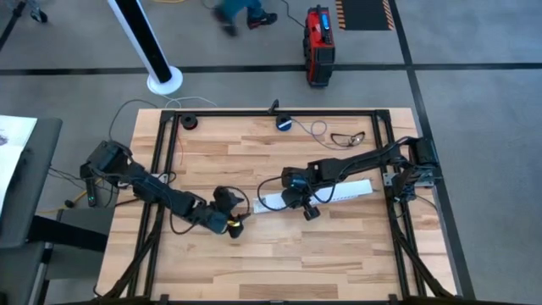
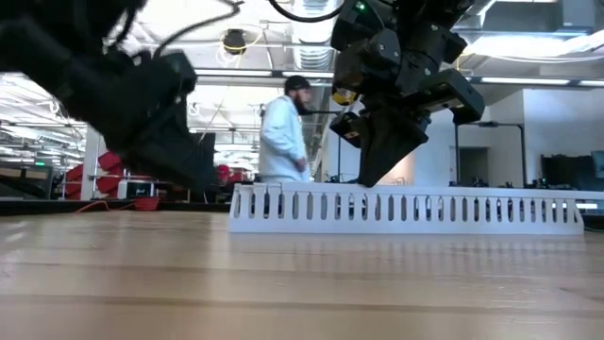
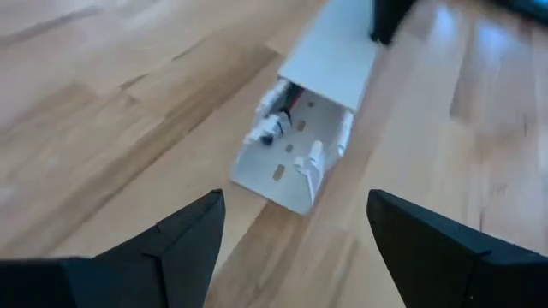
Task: Ziptie cables
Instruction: Close the white cable duct
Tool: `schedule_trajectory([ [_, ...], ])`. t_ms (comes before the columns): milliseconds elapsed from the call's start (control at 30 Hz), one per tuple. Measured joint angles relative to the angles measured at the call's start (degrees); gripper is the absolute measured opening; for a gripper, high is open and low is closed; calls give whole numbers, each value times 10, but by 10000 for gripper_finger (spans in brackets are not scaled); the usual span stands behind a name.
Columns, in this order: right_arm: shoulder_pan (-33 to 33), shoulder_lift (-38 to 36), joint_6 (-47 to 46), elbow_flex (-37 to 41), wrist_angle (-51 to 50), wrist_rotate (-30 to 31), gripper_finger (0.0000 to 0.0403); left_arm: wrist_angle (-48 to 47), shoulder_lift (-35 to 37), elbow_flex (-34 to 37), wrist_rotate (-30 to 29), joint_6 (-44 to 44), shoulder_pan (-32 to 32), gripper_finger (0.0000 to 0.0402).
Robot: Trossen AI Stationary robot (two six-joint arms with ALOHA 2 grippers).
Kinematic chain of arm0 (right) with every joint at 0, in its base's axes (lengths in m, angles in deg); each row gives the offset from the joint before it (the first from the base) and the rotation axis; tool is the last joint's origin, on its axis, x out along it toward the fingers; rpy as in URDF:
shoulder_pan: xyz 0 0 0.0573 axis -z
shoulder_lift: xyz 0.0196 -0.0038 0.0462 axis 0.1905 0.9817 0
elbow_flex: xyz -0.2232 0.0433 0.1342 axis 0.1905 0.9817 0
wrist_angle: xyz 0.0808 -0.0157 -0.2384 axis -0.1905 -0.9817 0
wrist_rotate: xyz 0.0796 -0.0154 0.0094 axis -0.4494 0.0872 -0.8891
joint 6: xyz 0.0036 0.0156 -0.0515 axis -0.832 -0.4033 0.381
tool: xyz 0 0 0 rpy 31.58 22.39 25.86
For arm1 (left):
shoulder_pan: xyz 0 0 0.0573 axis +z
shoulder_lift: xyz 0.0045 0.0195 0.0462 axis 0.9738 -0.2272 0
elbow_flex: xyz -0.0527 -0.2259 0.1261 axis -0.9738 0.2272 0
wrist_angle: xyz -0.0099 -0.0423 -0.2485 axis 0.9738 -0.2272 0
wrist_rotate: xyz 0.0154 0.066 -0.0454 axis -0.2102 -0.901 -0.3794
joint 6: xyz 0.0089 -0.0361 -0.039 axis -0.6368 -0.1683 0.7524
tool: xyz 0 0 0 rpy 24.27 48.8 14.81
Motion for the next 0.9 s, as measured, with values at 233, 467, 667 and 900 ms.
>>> schedule_trajectory([
  [233,7,1,-24,1,15,-11,0,124,0,57,43,-131,34,281],
  [467,25,1,-32,1,26,-16,0,266,-10,107,83,-200,51,282],
  [667,33,1,-45,1,26,-22,0,293,-51,116,80,-235,73,282],
  [900,28,1,-53,1,25,-23,0,318,-102,116,83,-265,103,282],
])
